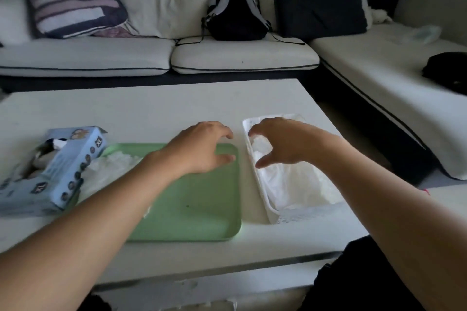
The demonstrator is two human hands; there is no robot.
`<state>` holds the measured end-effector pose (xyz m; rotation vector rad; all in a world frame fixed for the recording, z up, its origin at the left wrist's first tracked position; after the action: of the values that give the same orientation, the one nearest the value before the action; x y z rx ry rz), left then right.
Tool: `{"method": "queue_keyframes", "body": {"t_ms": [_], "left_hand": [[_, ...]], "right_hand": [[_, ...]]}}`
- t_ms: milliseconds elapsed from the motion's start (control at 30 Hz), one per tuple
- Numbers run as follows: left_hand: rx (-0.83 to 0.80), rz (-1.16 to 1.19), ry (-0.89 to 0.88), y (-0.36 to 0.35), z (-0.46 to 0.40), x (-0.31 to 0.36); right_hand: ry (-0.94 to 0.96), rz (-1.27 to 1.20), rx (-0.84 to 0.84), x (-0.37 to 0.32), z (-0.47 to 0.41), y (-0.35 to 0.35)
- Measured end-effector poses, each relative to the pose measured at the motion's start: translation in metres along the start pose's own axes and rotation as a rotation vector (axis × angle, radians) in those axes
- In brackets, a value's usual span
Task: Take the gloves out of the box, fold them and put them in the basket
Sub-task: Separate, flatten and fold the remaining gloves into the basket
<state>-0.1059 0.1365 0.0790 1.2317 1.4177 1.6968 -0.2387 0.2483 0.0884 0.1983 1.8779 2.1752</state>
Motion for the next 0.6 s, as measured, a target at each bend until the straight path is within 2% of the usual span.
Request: {"method": "queue_keyframes", "body": {"t_ms": [67, 167, 333, 500, 600], "left_hand": [[-0.003, -0.018, 0.126, 0.005, 0.028, -0.053], [-0.031, -0.026, 0.268, 0.004, 0.070, -0.112], [-0.030, -0.001, 0.321, 0.016, 0.097, -0.151], [-0.250, -0.080, 0.409, 0.004, 0.125, -0.190], [-0.291, -0.082, 0.383, -0.004, 0.130, -0.205]], "right_hand": [[0.110, -0.084, 0.028, -0.039, -0.014, -0.005], [0.227, -0.136, -0.014, -0.099, -0.036, -0.028], [0.340, -0.260, -0.045, -0.172, -0.057, -0.073], [0.453, -0.167, -0.039, -0.210, -0.073, -0.106], [0.517, -0.045, -0.056, -0.224, -0.075, -0.128]]}}
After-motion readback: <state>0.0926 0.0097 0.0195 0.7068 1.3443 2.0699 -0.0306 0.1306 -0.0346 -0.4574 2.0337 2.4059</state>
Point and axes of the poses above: each hand's wrist, its own z-axis away from the middle knuckle, its own y-axis out of the back of the hand, x = y × z, the point moved 5 cm from there along -z, towards the middle knuckle
